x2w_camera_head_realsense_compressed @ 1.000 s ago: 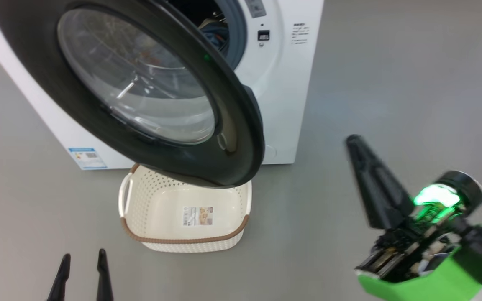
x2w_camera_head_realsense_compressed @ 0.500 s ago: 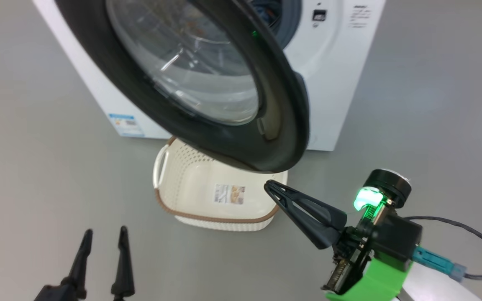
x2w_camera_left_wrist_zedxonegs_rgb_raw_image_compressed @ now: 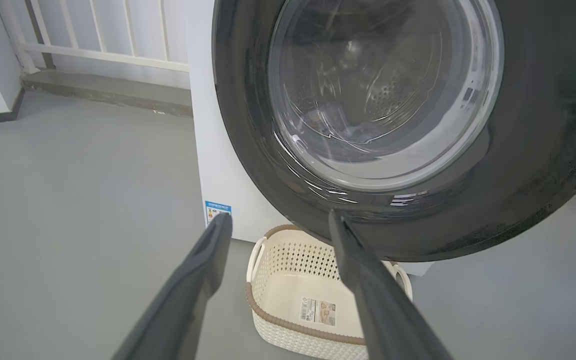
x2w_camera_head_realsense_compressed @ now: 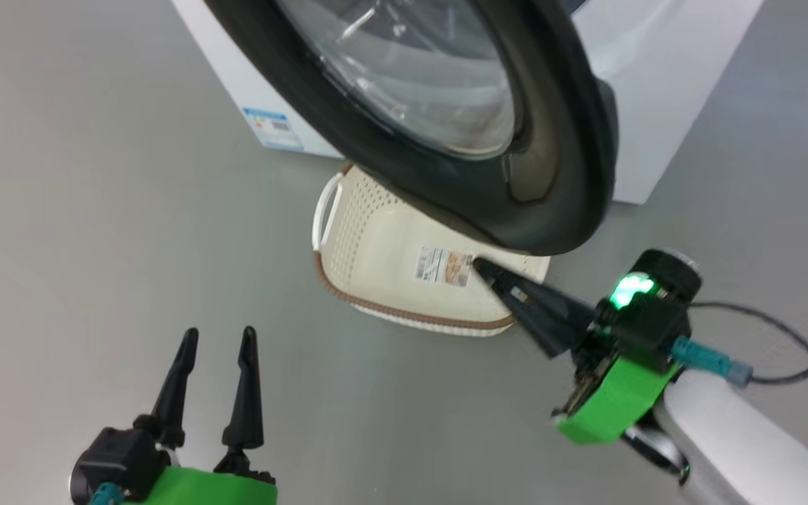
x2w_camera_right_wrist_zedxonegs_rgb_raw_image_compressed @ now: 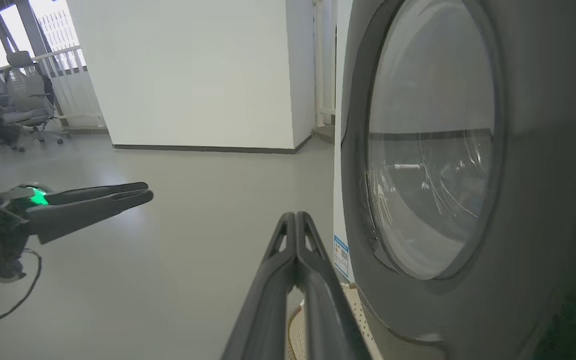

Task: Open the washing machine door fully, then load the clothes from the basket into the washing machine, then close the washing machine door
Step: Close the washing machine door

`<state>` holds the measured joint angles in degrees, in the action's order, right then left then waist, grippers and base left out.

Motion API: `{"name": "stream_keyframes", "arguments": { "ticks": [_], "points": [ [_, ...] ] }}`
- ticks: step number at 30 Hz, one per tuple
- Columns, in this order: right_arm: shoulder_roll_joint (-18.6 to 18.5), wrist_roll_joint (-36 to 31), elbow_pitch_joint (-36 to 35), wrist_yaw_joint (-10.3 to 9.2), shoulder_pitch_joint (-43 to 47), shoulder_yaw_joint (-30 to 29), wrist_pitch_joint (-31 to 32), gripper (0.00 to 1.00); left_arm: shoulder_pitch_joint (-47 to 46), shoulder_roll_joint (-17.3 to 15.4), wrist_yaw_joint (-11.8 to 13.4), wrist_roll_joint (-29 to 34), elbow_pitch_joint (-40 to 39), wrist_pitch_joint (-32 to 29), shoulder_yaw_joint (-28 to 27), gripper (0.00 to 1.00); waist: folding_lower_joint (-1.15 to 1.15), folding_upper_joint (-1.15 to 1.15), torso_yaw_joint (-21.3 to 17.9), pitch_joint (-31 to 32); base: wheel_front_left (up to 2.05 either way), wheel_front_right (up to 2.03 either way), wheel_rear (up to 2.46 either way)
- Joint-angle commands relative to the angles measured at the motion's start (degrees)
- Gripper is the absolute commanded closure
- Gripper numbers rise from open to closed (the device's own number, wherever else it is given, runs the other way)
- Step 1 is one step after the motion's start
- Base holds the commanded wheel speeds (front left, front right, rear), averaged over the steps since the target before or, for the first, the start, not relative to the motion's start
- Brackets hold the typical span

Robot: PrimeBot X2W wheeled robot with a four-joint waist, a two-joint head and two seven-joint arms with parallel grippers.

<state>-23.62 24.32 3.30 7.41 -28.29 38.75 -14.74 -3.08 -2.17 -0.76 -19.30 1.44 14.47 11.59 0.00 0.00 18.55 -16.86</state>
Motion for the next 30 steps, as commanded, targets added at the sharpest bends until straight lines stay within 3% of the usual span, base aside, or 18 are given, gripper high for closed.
{"name": "stream_keyframes", "arguments": {
  "ticks": [1,17,30],
  "points": [
    [0.86,0.19,-0.34,0.08,-0.71,-0.74,-0.26,1.0,-1.77,-0.71,0.19,-0.36,-1.5,0.52,-1.41,0.0,0.0,0.0,2.13,-2.84,0.0,0.0,0.0],
    [8.37,-7.17,8.71,0.08,-8.6,-19.38,-0.26,1.0,-6.33,-0.71,-0.86,-1.26,-0.88,0.52,2.04,0.0,0.0,0.0,1.64,-9.99,0.0,0.0,0.0],
    [8.88,-8.62,14.27,0.08,-21.45,-26.02,-0.26,1.0,-9.42,-0.71,-1.45,-1.99,-0.79,0.52,4.81,0.0,0.0,0.0,2.22,-16.07,0.0,0.0,0.0]
  ]
}}
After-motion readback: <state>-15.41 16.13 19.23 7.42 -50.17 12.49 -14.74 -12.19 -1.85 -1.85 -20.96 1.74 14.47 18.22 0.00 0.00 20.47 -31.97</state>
